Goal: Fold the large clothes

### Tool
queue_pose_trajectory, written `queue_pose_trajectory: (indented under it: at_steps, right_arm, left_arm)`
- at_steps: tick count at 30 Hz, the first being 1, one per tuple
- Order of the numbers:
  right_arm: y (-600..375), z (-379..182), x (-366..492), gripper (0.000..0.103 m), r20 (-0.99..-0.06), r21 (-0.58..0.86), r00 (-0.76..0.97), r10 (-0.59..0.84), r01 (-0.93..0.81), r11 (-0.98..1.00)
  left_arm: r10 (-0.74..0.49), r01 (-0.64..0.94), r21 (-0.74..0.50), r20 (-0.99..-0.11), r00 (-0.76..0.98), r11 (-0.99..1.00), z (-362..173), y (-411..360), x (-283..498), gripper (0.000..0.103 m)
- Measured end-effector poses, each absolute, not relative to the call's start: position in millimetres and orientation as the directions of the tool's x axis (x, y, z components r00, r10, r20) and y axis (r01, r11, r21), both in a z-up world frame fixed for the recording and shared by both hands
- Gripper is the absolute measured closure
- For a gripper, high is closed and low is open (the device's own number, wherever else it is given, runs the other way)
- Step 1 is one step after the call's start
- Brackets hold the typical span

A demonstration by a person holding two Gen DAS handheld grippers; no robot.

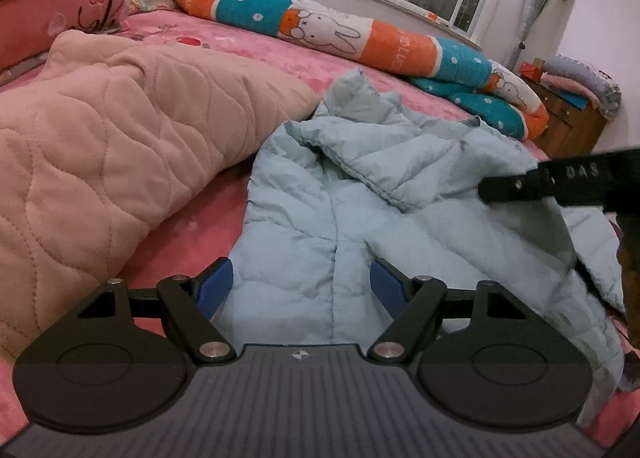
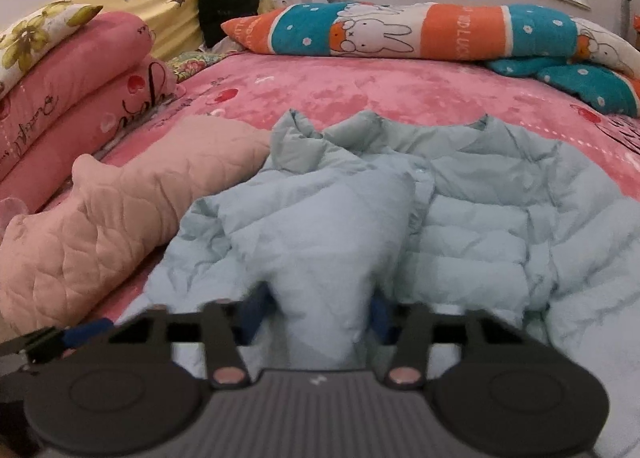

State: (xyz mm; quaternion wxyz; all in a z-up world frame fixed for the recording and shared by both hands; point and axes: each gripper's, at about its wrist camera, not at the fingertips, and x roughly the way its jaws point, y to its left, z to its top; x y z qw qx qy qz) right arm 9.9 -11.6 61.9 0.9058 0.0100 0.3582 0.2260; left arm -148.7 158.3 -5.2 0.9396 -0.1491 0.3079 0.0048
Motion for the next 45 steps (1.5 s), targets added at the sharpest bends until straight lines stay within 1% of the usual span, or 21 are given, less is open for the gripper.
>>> queue_pose_trajectory:
  at_steps: [3,5,7,12,14,16,19,22,24,26,30,31,33,37,38,39,40,42,45]
  right_arm:
    - [2,74,15,0.090,-0.620,0.165,0.648,0.442,-0.444,0.881]
    - [9,91,21,0.092,-0.581,0.203,0.649,0.491,-0.469,0.860]
    - [18,112,31,0.093,-0.527,0.264,0.640,0.560,-0.502,0.823]
    - [55,177,58,0.093,-0.349,0.379,0.601,0.719,-0.611,0.695]
    - [77,198,68,0.093,-0.290,0.391,0.580,0.761,-0.654,0.648]
    - [103,211,76,0.093,-0.259,0.384,0.558,0.788,-0.689,0.614]
    - [140,215,87,0.093,-0.248,0.384,0.524,0.815,-0.719,0.579]
    - [178,207,100,0.093,-0.263,0.388,0.492,0.830,-0.734,0.558]
    - [199,196,110,0.092,-0.285,0.407,0.458,0.842,-0.738,0.539]
    - [222,184,113,0.091,-0.325,0.389,0.446,0.834,-0.741,0.548]
    - [248,153,124,0.083,-0.403,0.397,0.417,0.815,-0.723,0.566]
    - [250,146,125,0.075,-0.418,0.397,0.416,0.808,-0.715,0.575]
    - [248,137,128,0.054,-0.438,0.401,0.417,0.797,-0.703,0.588]
    - [224,137,125,0.041,-0.434,0.411,0.443,0.784,-0.677,0.610]
    - [217,139,123,0.034,-0.426,0.416,0.458,0.780,-0.667,0.618]
    - [206,143,120,0.031,-0.415,0.419,0.472,0.778,-0.660,0.624]
    - [192,147,115,0.031,-0.399,0.416,0.492,0.774,-0.655,0.631]
    - [163,154,105,0.025,-0.374,0.402,0.541,0.753,-0.637,0.658]
    - [102,162,81,0.023,-0.342,0.374,0.644,0.685,-0.575,0.728]
  left_arm:
    - [-0.088,-0.093,-0.280,-0.573,0.815,0.955,-3,156,-149,0.011]
    - [-0.094,-0.085,-0.281,-0.569,0.817,0.956,-3,156,-148,0.010]
    - [-0.102,-0.077,-0.284,-0.566,0.818,0.956,-4,155,-148,0.010]
    - [-0.110,-0.071,-0.288,-0.566,0.817,0.955,-5,153,-146,0.010]
    - [-0.110,-0.077,-0.294,-0.570,0.814,0.953,-6,153,-144,0.010]
    - [-0.108,-0.087,-0.302,-0.572,0.813,0.949,-7,155,-143,0.010]
    - [-0.109,-0.095,-0.312,-0.576,0.810,0.945,-10,156,-141,0.010]
    - [-0.108,-0.100,-0.316,-0.580,0.808,0.943,-10,158,-141,0.010]
    - [-0.104,-0.114,-0.317,-0.594,0.797,0.941,-13,159,-139,0.010]
    - [-0.111,-0.118,-0.330,-0.598,0.794,0.937,-14,161,-139,0.010]
    - [-0.117,-0.125,-0.340,-0.608,0.785,0.932,-17,162,-137,0.011]
    - [-0.116,-0.125,-0.337,-0.611,0.783,0.933,-18,162,-136,0.011]
    - [-0.113,-0.124,-0.332,-0.612,0.783,0.935,-19,162,-135,0.011]
    - [-0.109,-0.134,-0.337,-0.614,0.782,0.932,-20,161,-132,0.011]
    - [-0.107,-0.134,-0.332,-0.615,0.781,0.934,-20,160,-132,0.011]
    - [-0.103,-0.133,-0.326,-0.616,0.781,0.936,-20,159,-131,0.010]
    - [-0.099,-0.134,-0.320,-0.617,0.780,0.938,-21,158,-131,0.010]
    - [-0.093,-0.137,-0.314,-0.618,0.781,0.940,-21,154,-128,0.010]
    - [-0.080,-0.143,-0.303,-0.616,0.784,0.942,-20,150,-128,0.010]
